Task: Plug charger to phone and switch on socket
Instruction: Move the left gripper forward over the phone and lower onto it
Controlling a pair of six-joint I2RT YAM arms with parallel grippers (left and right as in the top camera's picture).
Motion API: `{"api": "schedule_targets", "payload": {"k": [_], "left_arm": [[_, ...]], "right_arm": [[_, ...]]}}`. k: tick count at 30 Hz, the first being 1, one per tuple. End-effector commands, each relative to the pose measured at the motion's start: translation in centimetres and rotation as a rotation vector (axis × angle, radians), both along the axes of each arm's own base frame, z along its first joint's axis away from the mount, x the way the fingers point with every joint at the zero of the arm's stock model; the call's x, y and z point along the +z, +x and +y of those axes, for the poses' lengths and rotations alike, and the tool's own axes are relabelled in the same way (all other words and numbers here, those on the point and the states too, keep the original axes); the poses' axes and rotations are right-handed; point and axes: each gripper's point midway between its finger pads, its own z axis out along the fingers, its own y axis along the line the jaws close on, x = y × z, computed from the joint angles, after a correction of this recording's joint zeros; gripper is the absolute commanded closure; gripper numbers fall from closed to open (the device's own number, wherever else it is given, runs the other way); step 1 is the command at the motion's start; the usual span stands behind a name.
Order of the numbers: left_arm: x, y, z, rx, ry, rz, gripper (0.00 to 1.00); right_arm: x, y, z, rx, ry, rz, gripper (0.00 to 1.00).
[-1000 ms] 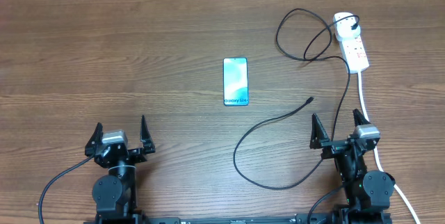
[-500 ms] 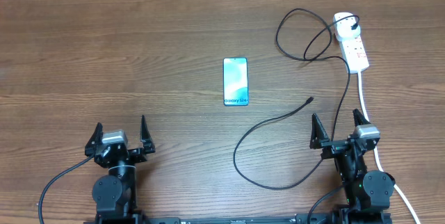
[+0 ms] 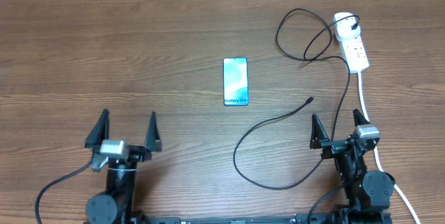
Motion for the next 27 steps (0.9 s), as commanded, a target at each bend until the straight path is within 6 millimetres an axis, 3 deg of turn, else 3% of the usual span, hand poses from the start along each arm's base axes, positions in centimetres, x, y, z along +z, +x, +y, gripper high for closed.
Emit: {"api": "schedule_targets", "payload": {"k": [1, 8, 15, 21, 27], "left_arm": [[2.1, -1.2, -2.0, -0.123, 0.016, -0.094, 0.0], [6.2, -3.3, -2.1, -0.121, 0.035, -0.282, 0.0], [9.3, -4.5, -2.1, -0.119, 0.04, -0.325, 0.0], [11.7, -3.6, -2.0, -0.1, 0.06, -0.174, 0.0], [13.0, 0.2, -2.8, -0.162, 0.053, 0.174, 0.0]], "right_arm": [[-0.3, 0.0, -0.1, -0.006, -0.004, 0.001, 0.0], [-0.3, 0.0, -0.1, -0.006, -0.004, 0.001, 0.0], [-0.3, 0.0, -0.1, -0.006, -0.004, 0.001, 0.0], [-0.3, 0.0, -0.1, -0.006, -0.004, 0.0, 0.0], [-0.3, 0.0, -0.1, -0.006, -0.004, 0.001, 0.0]]}}
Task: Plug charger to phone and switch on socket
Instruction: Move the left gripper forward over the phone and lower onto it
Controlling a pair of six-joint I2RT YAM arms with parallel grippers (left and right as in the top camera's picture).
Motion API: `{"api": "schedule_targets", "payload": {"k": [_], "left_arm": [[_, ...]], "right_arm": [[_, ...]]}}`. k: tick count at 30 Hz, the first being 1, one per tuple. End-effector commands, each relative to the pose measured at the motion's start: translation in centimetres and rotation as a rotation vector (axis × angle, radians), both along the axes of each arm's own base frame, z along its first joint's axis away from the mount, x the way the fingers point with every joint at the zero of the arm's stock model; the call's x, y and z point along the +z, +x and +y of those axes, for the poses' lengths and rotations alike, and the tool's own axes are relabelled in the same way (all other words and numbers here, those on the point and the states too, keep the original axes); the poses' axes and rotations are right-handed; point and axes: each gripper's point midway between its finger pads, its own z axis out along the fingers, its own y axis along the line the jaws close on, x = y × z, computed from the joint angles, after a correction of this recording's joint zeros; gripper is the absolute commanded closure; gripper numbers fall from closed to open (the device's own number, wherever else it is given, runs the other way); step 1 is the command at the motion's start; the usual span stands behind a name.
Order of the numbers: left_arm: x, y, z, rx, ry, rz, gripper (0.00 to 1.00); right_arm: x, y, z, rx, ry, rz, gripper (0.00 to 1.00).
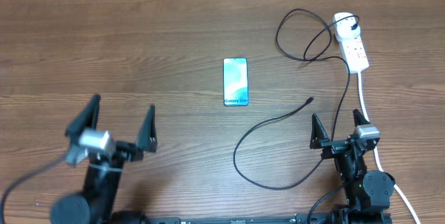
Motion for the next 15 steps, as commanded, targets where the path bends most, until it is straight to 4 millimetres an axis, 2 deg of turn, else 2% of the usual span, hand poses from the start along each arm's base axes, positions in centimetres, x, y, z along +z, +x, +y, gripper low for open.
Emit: {"api": "schedule_targets", "payload": {"k": [1, 3, 7, 11, 15], "left_arm": [[2.4, 1.7, -1.5, -0.093, 0.06, 0.11, 0.0], [3.1, 2.6, -3.5, -0.222, 0.114, 0.172, 0.0], [4.4, 3.2, -6.9, -0.47, 0.114, 0.204, 0.0], [4.9, 5.9, -6.8, -0.467, 0.099, 0.233, 0.0], [4.4, 9.2, -5.4, -0.35, 0.016, 0.374, 0.0]], "right_arm": [[-0.3, 0.0, -0.1, -0.005, -0.004, 0.001, 0.0], [-0.3, 0.0, -0.1, -0.005, -0.004, 0.001, 0.0], [-0.3, 0.0, -0.1, -0.005, -0.004, 0.001, 0.0], [-0.3, 0.0, -0.1, -0.005, -0.004, 0.001, 0.0], [-0.3, 0.0, -0.1, -0.005, -0.004, 0.001, 0.0]]}}
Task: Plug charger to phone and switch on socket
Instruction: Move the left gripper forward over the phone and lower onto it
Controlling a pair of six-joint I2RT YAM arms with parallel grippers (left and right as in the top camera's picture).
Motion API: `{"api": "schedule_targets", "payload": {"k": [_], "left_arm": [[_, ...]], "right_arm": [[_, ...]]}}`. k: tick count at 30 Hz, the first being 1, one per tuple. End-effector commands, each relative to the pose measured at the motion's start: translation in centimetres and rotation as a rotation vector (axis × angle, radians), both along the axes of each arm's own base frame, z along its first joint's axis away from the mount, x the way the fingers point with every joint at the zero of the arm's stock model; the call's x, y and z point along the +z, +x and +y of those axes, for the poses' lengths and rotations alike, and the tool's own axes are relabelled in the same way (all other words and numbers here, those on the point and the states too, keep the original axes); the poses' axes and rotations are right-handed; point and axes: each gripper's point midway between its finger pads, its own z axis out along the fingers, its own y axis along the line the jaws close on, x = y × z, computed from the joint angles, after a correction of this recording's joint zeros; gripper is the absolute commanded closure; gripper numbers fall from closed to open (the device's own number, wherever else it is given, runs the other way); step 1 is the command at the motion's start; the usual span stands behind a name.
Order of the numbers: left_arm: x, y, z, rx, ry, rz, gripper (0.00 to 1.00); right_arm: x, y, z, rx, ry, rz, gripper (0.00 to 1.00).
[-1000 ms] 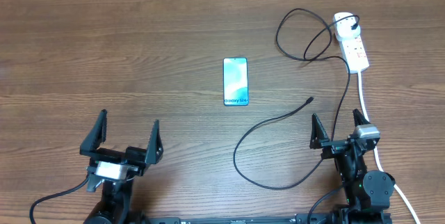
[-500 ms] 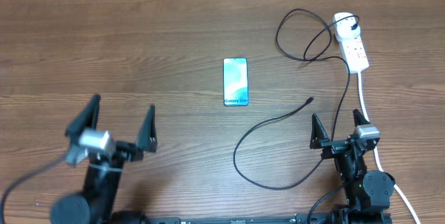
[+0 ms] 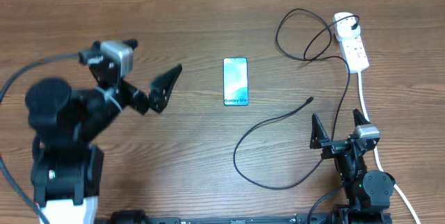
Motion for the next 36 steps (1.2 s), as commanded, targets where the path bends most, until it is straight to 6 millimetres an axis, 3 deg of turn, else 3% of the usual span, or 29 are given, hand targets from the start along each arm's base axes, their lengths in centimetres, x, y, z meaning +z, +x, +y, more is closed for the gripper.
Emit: {"api": "schedule_targets", "payload": {"k": [1, 5, 7, 9, 13, 17, 21, 24, 29, 36], "left_arm": [[1.0, 2.0, 0.6, 0.091, -0.002, 0.086, 0.0], [-2.4, 4.4, 3.3, 0.4, 0.147, 0.367, 0.0], [-3.6, 5.0, 3.3, 0.461, 0.253, 0.445, 0.0], [-4.5, 5.6, 1.4, 0.411, 0.286, 0.488, 0.0], [-6.9, 5.7, -4.3, 0.177, 0.249, 0.578, 0.0], [-8.7, 6.9, -7.2, 0.091, 0.203, 0.631, 0.0], [-10.4, 7.9, -6.9, 0.217, 0.11, 0.757, 0.0], [-10.5, 8.0, -7.0, 0.235, 0.134, 0.789, 0.0], [-10.5, 8.4, -5.9, 0.435, 0.23, 0.818, 0.0], [-13.9, 9.4, -8.2, 0.546, 0.235, 0.896, 0.0]], "right_arm": [[-0.3, 0.0, -0.1, -0.005, -0.004, 0.0, 0.0], [-0.3, 0.0, -0.1, -0.005, -0.004, 0.0, 0.0], [-0.3, 0.0, -0.1, -0.005, -0.004, 0.0, 0.0], [-0.3, 0.0, -0.1, -0.005, -0.004, 0.0, 0.0], [-0.3, 0.0, -0.1, -0.005, -0.004, 0.0, 0.0], [-0.3, 0.0, -0.1, -0.005, -0.004, 0.0, 0.0], [-0.3, 0.0, -0.1, -0.005, -0.004, 0.0, 0.0], [-0.3, 0.0, -0.1, -0.005, -0.004, 0.0, 0.0], [-0.3, 0.0, -0.1, -0.005, -0.004, 0.0, 0.0], [-0.3, 0.0, -0.1, -0.005, -0.004, 0.0, 0.0]]}}
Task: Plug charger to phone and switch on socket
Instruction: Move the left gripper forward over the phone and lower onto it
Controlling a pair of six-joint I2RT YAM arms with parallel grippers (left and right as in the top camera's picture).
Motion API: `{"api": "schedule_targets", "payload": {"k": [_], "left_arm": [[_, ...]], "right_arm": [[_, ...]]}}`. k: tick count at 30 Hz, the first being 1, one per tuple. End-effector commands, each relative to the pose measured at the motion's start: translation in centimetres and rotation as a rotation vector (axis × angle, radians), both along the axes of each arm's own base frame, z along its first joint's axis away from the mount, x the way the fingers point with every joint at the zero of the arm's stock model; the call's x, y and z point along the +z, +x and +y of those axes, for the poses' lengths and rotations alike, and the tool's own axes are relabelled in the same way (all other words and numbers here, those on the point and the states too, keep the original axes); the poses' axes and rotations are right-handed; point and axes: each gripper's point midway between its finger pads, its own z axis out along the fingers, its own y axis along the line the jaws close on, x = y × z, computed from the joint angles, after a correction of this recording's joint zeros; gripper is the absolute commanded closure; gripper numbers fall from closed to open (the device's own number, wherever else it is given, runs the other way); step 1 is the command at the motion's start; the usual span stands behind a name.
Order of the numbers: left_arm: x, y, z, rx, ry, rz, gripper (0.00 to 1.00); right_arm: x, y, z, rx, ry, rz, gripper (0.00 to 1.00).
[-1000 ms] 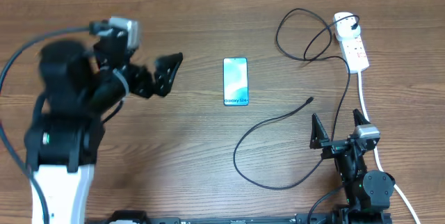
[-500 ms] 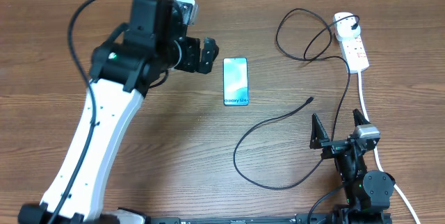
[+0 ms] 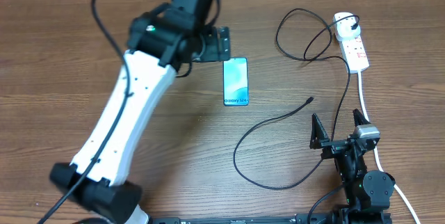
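A phone (image 3: 236, 81) with a lit blue screen lies flat in the middle of the table. My left arm stretches from the near left across the table, and its gripper (image 3: 222, 44) hovers just beyond the phone's far left corner, jaws apparently open and empty. The black charger cable's free tip (image 3: 309, 100) rests right of the phone. The cable loops back to a white power strip (image 3: 352, 43) at the far right, where its plug (image 3: 354, 22) sits. My right gripper (image 3: 338, 125) stands open and empty near the front right.
The black cable (image 3: 268, 182) makes a wide loop on the table between the phone and my right arm, and a second loop (image 3: 295, 36) near the strip. The strip's white lead (image 3: 365, 102) runs down past my right gripper. The table is wood-grained.
My left arm has reached further right and away from me. Its gripper was left of the phone and is now at the phone's far left corner. Phone, cable and right arm are unmoved.
Both grippers stood open at the front of the table. The left arm then shifted left. Later it was raised at mid-left with its gripper pointing towards the phone, and now its gripper is beside the phone's far end. The right arm stayed still throughout.
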Motion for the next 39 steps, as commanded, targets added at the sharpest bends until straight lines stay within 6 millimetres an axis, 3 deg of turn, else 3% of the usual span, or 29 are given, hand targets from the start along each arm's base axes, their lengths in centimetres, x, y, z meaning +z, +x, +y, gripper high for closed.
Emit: {"api": "schedule_targets", "payload": {"k": [1, 8, 16, 22, 33, 39], "left_arm": [[-2.7, 1.3, -0.2, 0.111, 0.04, 0.038, 0.0], [-6.2, 2.0, -2.4, 0.073, 0.021, 0.116, 0.0], [-9.3, 3.1, -3.3, 0.166, -0.021, 0.173, 0.0], [-11.0, 2.3, -5.9, 0.112, -0.122, 0.27, 0.0], [-17.2, 2.0, -6.8, 0.03, -0.041, 0.385, 0.0], [-19.1, 1.8, -7.5, -0.003, -0.006, 0.4, 0.0]], "right_arm": [[-0.3, 0.0, -0.1, -0.005, -0.004, 0.0, 0.0], [-0.3, 0.0, -0.1, -0.005, -0.004, 0.0, 0.0], [-0.3, 0.0, -0.1, -0.005, -0.004, 0.0, 0.0], [-0.3, 0.0, -0.1, -0.005, -0.004, 0.0, 0.0], [-0.3, 0.0, -0.1, -0.005, -0.004, 0.0, 0.0], [-0.3, 0.0, -0.1, -0.005, -0.004, 0.0, 0.0]]}}
